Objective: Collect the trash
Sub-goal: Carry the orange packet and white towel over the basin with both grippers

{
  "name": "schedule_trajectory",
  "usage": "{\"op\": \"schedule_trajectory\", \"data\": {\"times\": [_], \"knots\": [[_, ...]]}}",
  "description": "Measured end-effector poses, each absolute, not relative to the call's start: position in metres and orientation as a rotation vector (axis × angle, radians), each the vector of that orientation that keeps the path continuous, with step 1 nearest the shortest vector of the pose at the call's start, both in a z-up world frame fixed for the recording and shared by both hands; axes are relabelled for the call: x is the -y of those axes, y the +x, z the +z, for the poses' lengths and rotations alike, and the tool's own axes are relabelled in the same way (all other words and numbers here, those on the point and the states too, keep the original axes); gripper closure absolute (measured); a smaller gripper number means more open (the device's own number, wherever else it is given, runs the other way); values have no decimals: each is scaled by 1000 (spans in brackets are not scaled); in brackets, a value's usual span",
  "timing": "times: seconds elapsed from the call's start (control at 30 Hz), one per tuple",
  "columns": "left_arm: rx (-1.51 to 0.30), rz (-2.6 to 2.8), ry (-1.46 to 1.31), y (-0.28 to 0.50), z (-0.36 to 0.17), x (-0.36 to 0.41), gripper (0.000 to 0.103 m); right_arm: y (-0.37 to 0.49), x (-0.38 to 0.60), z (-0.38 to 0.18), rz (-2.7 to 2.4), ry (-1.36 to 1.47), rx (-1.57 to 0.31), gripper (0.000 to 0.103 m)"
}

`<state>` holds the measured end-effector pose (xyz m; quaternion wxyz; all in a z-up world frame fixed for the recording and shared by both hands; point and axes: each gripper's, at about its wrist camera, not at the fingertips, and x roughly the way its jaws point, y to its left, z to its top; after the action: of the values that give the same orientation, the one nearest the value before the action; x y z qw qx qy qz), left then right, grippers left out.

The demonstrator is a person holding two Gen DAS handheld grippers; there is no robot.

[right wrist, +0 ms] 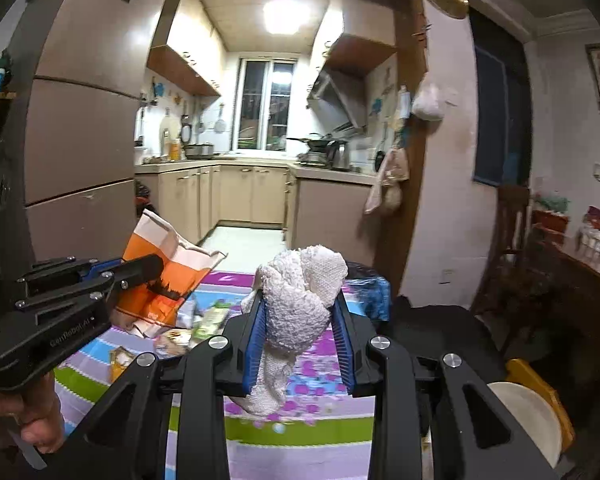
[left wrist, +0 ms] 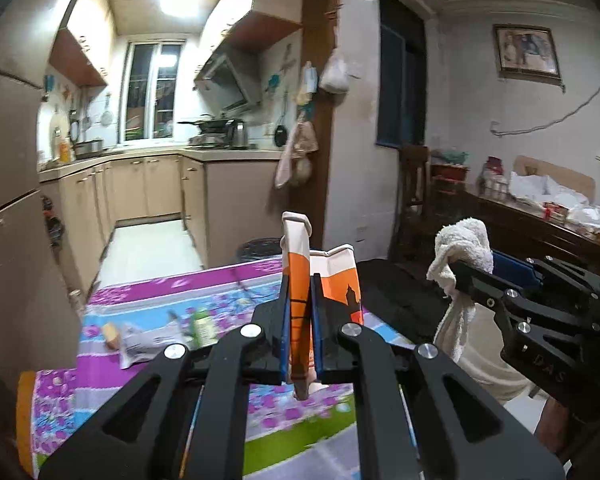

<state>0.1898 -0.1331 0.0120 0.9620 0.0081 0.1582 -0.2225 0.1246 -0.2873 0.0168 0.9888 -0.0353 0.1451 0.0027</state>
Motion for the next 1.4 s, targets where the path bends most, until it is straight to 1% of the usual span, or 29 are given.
{"op": "schedule_trajectory", "data": {"times": [0.17, 0.43, 0.63, 0.83, 1.07, 1.27, 1.4], "knots": [[-311, -531, 38, 186, 15, 178, 96, 107, 333, 27, -75, -61, -298, 71], [-317, -663, 63, 180, 13, 260, 96, 87, 421, 22, -215, -31, -331, 71], [-346, -750, 89, 178, 5, 320, 96, 72, 493, 16, -323, -17, -374, 71], [-421, -825, 119, 184, -8, 377, 96, 63, 571, 1, -382, 42, -469, 71], [-543, -856, 162, 196, -36, 433, 96, 80, 658, -40, -382, 180, -632, 71], [-708, -867, 189, 215, -79, 474, 96, 109, 697, -91, -351, 250, -764, 70], [-766, -848, 223, 222, -106, 491, 96, 120, 708, -122, -351, 279, -815, 70]]}}
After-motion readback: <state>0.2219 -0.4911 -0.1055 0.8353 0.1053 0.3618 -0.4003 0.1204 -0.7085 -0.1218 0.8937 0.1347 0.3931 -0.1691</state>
